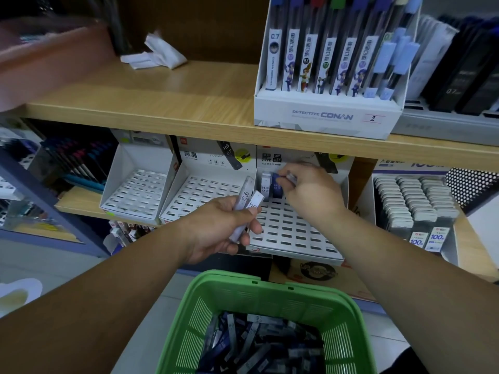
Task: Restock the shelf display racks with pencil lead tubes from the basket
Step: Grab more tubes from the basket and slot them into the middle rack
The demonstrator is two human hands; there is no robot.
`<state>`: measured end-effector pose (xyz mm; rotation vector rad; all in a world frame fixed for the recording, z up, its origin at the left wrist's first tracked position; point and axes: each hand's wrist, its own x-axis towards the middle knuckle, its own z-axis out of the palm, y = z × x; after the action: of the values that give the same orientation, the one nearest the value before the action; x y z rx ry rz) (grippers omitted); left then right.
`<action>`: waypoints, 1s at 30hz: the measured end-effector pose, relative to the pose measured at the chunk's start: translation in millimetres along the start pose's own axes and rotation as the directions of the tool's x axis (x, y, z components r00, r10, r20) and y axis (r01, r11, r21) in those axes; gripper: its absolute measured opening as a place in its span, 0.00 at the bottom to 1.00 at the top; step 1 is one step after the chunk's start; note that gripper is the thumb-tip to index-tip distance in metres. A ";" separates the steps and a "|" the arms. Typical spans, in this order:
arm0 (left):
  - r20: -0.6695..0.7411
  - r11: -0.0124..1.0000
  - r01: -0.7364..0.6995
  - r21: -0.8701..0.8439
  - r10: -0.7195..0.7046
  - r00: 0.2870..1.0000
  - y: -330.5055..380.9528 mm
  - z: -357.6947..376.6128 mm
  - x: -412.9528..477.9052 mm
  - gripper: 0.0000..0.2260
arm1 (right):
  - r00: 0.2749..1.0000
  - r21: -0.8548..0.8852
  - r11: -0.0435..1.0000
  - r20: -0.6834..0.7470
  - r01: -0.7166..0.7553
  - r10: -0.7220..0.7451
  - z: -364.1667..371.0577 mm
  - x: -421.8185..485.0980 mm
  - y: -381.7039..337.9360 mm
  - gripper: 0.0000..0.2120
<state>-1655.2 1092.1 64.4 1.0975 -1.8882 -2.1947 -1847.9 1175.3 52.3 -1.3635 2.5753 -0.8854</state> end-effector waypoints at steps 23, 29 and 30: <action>-0.220 0.954 0.035 0.296 0.033 0.975 -7.5 -7.8 4.1 0.14 | 0.996 0.461 0.883 0.052 -0.088 0.072 -17.6 -11.4 -16.2 0.08; -0.186 0.973 0.006 0.232 0.038 0.982 1.3 -0.7 3.1 0.09 | 0.999 0.325 0.944 0.018 -0.049 0.045 -0.3 -9.5 -10.6 0.03; -0.181 0.968 -0.003 0.250 0.050 0.982 0.7 -1.9 1.7 0.09 | 0.999 0.327 0.944 0.020 -0.047 0.043 0.3 -9.4 -11.7 0.03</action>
<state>-1655.7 1089.5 64.2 1.2549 -2.1193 -1.8036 -1833.8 1177.5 56.6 -1.2045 2.3041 -1.2251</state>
